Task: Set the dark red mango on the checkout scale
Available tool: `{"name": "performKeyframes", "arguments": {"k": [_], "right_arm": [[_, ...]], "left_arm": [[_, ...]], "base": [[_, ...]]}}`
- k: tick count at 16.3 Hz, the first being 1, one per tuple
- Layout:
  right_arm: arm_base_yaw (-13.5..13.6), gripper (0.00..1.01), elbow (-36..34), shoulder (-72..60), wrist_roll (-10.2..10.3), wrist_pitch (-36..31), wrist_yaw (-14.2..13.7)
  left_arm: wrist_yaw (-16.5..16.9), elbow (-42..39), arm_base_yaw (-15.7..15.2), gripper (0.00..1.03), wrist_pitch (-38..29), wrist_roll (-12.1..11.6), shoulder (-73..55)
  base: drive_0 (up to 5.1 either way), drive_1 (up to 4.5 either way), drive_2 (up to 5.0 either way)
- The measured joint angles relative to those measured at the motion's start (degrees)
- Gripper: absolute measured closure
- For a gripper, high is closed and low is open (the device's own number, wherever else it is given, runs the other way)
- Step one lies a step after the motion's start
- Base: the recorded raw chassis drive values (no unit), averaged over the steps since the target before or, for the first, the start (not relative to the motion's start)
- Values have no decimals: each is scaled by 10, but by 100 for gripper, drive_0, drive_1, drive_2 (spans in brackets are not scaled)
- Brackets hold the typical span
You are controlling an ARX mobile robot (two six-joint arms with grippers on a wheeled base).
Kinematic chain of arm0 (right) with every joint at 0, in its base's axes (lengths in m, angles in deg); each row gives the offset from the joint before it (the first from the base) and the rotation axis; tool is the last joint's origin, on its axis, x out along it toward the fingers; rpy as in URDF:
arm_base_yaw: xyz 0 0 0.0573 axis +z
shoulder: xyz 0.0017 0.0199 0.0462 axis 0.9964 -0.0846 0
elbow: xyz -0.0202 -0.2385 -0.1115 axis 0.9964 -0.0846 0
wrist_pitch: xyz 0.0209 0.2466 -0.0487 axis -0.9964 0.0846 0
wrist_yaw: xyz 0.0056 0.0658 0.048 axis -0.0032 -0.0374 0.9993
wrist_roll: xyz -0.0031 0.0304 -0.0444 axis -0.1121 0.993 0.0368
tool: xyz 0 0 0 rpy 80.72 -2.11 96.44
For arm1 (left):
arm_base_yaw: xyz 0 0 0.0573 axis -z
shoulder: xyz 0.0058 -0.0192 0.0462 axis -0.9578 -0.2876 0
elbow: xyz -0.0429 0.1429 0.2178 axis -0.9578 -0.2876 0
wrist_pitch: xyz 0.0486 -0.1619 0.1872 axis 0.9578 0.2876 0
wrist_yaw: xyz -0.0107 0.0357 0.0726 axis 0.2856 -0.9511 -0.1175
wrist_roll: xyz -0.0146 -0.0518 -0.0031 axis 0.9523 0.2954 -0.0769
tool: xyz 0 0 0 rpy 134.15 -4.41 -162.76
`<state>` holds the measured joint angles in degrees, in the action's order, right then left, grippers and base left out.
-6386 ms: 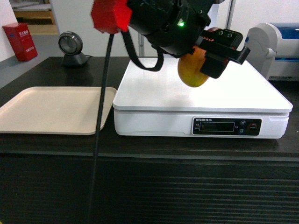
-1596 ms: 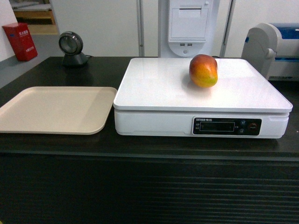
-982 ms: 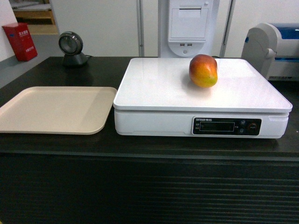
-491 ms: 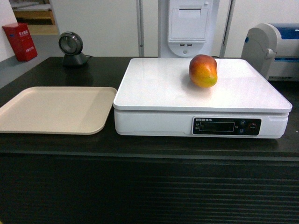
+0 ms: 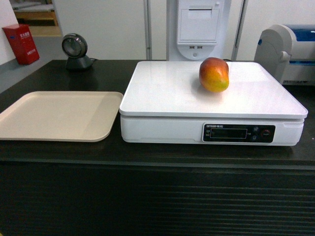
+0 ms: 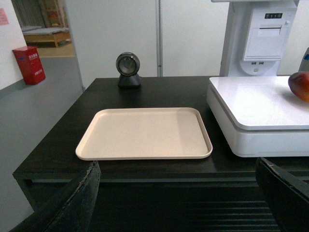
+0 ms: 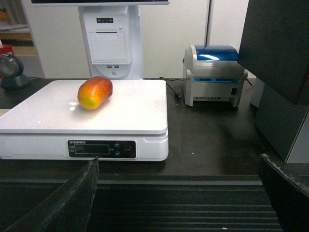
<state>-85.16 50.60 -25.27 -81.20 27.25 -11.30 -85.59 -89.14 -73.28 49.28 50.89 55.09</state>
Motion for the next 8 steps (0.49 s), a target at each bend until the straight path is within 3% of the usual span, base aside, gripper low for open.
{"name": "performKeyframes", "arguments": {"k": [8], "right_arm": [[0, 3, 0, 0, 0, 0, 0]], "left_arm": [[0, 0, 0, 5, 0, 0, 0]], "base": [[0, 0, 0]]}}
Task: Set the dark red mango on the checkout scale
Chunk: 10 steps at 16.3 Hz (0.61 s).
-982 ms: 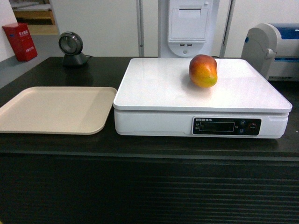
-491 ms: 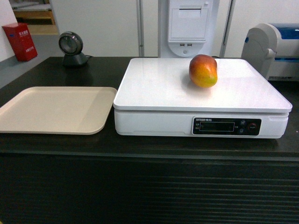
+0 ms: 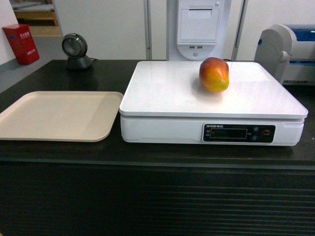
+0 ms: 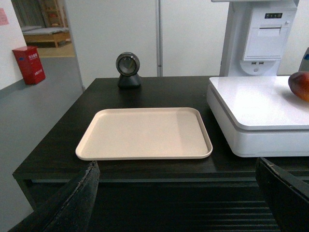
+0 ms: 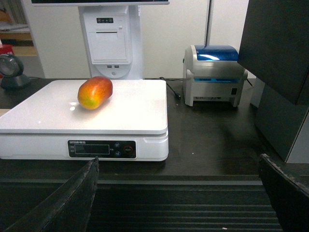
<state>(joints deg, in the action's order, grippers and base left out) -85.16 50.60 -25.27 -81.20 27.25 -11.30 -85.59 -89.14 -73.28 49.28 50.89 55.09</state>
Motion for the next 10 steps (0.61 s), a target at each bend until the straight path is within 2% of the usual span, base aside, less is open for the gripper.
{"name": "performKeyframes", "arguments": {"k": [10], "right_arm": [[0, 3, 0, 0, 0, 0, 0]], "left_arm": [[0, 0, 0, 5, 0, 0, 0]], "base": [[0, 0, 0]]}}
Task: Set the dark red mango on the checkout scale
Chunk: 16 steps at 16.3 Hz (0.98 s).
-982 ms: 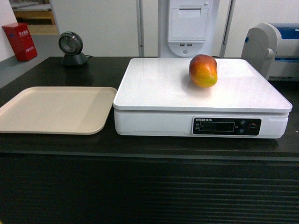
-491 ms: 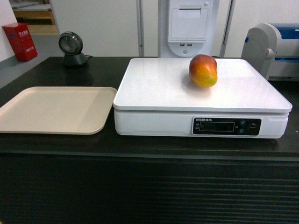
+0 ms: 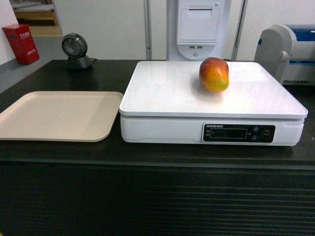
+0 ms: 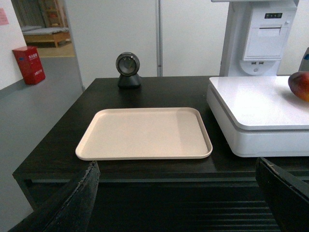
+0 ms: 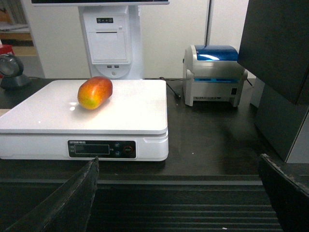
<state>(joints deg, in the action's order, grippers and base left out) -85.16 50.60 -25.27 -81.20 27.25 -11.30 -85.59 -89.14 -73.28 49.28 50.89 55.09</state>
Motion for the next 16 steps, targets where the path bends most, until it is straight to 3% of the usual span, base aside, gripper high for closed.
{"name": "performKeyframes", "arguments": {"k": [16], "right_arm": [[0, 3, 0, 0, 0, 0, 0]], "left_arm": [[0, 0, 0, 5, 0, 0, 0]], "base": [[0, 0, 0]]}}
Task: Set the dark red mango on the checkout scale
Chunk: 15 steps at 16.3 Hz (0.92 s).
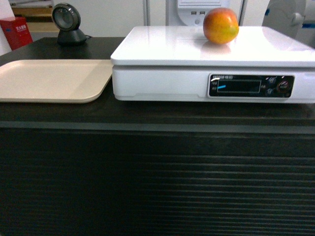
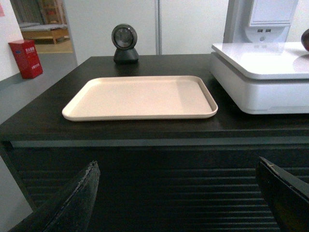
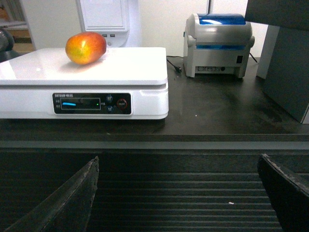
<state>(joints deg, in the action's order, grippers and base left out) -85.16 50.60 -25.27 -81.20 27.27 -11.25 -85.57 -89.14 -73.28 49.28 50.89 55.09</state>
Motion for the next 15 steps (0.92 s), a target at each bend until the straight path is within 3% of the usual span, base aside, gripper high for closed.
{"name": "performKeyframes", "arguments": {"k": [15], "right_arm": [[0, 3, 0, 0, 0, 0, 0]], "left_arm": [[0, 0, 0, 5, 0, 0, 0]], "base": [[0, 0, 0]]}}
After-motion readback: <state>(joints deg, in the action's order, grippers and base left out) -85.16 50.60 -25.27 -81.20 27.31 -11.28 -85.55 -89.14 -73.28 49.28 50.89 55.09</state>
